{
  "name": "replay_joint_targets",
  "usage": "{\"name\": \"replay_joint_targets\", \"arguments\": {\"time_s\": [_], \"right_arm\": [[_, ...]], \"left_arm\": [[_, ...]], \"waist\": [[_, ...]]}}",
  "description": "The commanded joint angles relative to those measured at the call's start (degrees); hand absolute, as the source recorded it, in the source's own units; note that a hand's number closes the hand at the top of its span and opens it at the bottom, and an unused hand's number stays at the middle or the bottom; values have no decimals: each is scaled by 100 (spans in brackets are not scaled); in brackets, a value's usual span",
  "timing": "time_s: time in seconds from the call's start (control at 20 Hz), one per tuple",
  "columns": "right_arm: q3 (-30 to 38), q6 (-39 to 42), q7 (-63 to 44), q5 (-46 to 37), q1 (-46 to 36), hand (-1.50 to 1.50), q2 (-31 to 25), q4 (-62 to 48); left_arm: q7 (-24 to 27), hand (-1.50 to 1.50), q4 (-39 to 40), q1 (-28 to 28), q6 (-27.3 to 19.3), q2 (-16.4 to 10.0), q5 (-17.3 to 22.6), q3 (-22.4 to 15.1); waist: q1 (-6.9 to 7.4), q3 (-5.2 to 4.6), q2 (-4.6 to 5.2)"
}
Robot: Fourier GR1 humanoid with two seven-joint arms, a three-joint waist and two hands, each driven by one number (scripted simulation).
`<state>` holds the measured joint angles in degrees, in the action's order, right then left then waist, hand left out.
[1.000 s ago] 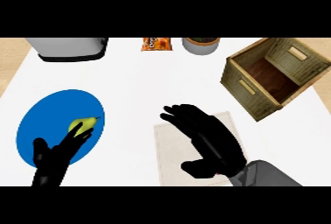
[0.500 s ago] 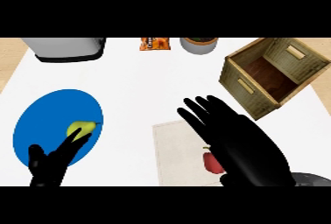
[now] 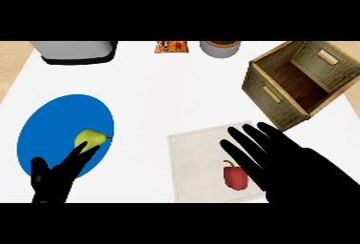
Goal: Pick the bell pepper from the placemat and place it in the basket
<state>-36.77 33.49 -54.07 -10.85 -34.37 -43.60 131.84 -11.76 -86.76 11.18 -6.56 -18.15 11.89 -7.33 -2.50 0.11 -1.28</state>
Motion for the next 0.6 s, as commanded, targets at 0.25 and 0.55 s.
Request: {"name": "replay_joint_targets", "arguments": {"time_s": [0.25, 0.55], "right_arm": [[344, 282, -1475, 1275, -203, -150, -171, 519], [-445, -73, -1607, 526, 85, -150, 246, 712]], "left_arm": [[-55, 0, 689, -216, -99, 174, -248, -58], [-195, 0, 551, -102, 213, -8, -47, 97]], "waist": [[146, -32, 100], [218, -22, 103]]}}
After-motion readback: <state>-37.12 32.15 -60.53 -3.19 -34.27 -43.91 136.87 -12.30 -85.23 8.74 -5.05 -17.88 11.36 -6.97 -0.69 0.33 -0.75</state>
